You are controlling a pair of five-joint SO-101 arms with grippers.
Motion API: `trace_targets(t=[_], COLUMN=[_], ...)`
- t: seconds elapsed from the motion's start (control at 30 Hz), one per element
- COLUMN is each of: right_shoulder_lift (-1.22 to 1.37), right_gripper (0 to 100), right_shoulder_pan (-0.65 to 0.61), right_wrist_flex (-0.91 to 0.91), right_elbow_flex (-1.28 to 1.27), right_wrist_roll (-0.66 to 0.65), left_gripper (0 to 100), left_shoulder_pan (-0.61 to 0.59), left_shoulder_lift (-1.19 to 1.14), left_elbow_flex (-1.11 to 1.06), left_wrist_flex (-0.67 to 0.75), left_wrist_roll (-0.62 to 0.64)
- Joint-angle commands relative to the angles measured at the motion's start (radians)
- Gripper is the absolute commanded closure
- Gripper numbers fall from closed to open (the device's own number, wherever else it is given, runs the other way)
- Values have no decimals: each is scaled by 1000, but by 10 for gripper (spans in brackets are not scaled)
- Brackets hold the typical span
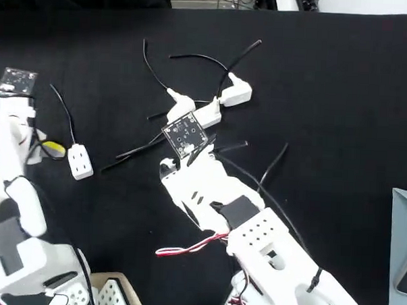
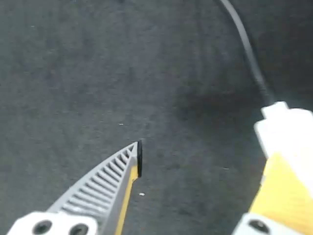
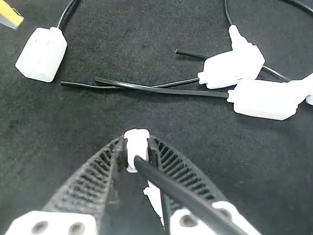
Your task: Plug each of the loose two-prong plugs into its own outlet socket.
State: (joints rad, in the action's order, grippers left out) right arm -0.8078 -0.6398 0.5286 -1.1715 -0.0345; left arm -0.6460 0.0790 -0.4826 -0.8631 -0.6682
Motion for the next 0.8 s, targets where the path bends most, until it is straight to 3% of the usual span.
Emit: trace_targets(t=[0.0,0.2,0.27,0.47,0.6,0.77], right_shoulder_lift=[-12,-12,-12,-12,-12,-12], right_gripper=[986,986,986,986,986,986], right_shoulder_pan=[11,11,11,11,11,11], right_wrist_flex=[-23,-20,-20,-20,-20,-18], right_elbow_flex=[5,5,5,5,5,5], right_wrist_roll=[3,3,3,3,3,3], left_gripper=[616,680,669,615,612,613], left_shoulder_pan=[-33,-15,-12,-2,77,179], left_shoulder_lift=[-100,-292,-327,-282,-238,-250], left_elbow_flex=[120,239,286,495,558,509], left_wrist_flex=[15,80,43,-284,-499,-571], left_wrist_roll=[-58,-49,23,265,388,480])
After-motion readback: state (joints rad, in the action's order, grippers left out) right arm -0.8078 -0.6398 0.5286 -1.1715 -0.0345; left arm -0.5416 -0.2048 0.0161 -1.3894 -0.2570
